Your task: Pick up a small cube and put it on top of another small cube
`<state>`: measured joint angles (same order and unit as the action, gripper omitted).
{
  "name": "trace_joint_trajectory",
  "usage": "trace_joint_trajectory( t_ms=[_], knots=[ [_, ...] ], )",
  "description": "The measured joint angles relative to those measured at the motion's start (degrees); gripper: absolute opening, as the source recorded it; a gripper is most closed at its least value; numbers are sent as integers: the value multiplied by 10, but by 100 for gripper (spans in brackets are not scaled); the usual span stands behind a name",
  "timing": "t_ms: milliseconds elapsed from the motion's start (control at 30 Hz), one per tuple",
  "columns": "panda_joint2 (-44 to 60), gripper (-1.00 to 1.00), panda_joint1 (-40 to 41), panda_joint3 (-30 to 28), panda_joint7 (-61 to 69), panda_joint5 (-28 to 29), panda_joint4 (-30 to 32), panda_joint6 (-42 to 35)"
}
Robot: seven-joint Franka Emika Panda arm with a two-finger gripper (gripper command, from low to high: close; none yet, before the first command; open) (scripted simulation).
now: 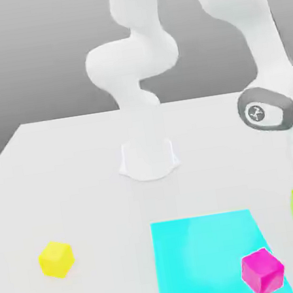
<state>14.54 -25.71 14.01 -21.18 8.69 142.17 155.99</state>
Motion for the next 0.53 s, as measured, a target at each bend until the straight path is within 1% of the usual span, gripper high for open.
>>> trace_joint_trajectory(
  t_ms=[300, 400, 433, 533],
  knots=[
    [48, -100, 9, -56, -160, -42, -179, -126],
    [98, -100, 3, -70, -181, -37, -198, -95],
    [117, 100, 2, -73, -185, -33, -200, -78],
    [117, 100, 2, -73, -185, -33, -200, -78]
  ],
)
